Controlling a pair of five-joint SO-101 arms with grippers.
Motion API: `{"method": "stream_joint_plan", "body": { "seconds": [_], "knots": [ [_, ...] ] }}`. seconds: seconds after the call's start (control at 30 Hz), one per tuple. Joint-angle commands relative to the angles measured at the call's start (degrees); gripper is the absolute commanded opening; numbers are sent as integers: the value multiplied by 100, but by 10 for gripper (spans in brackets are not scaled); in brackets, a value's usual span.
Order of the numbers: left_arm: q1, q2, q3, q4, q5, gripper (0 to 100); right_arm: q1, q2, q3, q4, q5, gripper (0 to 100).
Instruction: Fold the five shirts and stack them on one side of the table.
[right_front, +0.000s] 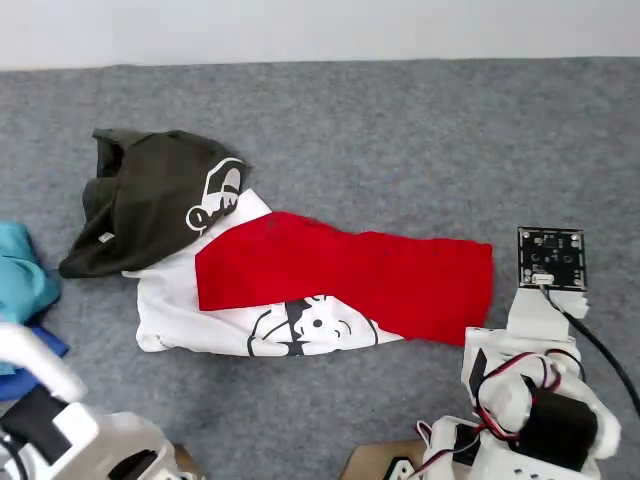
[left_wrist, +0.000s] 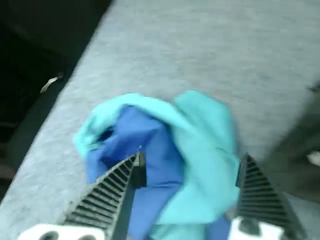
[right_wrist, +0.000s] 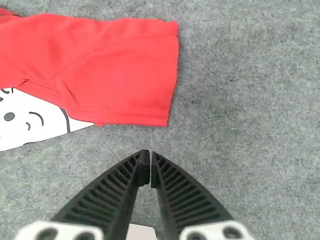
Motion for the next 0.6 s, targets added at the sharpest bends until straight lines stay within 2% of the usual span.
{"method": "stream_joint_plan", "body": {
  "seconds": [0.0,0.13,0.23,0.57],
  "knots": [
    [888,-185,-66,237,-18,289,31,-13,-35,119,44,16],
    [1820,97,215,229,35,288,31,-13,-35,119,44,16],
    [2277,501,259,-70,299,288,31,-13,-35,127,44,16],
    [2822,2110,233,-1345,387,288,31,-13,-35,145,44,16]
  ]
}}
